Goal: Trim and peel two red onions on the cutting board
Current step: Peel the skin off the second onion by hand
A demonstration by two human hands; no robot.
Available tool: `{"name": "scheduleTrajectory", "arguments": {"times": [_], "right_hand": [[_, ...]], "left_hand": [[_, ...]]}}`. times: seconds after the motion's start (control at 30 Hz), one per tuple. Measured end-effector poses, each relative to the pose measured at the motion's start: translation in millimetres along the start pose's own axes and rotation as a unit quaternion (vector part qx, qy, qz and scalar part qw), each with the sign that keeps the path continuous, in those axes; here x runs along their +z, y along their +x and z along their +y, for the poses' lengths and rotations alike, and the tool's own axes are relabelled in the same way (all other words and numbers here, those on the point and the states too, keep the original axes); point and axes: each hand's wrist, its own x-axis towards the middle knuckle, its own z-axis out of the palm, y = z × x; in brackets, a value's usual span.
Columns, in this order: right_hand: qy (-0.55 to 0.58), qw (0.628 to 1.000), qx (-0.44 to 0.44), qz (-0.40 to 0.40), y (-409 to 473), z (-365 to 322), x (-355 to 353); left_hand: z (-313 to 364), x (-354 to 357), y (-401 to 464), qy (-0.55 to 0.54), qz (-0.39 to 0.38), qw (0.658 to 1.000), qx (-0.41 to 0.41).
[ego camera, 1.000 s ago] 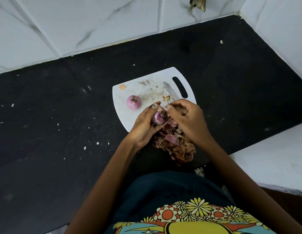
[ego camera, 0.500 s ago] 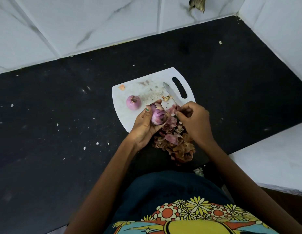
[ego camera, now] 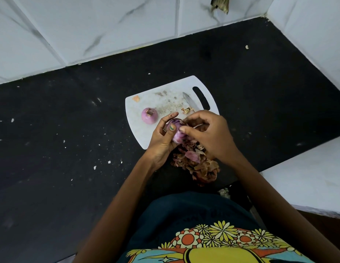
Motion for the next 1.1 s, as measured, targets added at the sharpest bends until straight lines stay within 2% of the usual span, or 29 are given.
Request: {"name": "scheduleTrajectory", "arguments": {"times": [0.13,0.27,0.43,0.47,0.57,0.67,1.1], "right_hand": [[0.036,0.998,0.035,0.044,3,11,-1],[-0.039,0.993,0.060,0.089,5,28,-2],[-0.229,0.970,0.082,-0.011,4,44,-5],[-0.232,0.969,0.081,-0.014,4,42,-5],[-0.107,0.991,0.075,0.023,1,23,-7],[0.042,0.992,0.115,-0.017,-2,5,-7],[0.057,0.991,0.122,-0.015,1,4,-2]], "left_hand": [[1,-5,0,-0.018,-0.013,1.000,-0.007],[2,-3,-2,-0.039,-0.039,0.998,-0.025],[6,-3,-4,-0.074,-0.072,0.994,-0.045],[6,-3,-4,-0.079,-0.075,0.993,-0.046],[5,-6,-3,-0.084,-0.081,0.992,-0.046],[5,-6,-3,-0.083,-0.083,0.992,-0.047],[8,-6,-4,-0.091,-0.097,0.990,-0.048]]}}
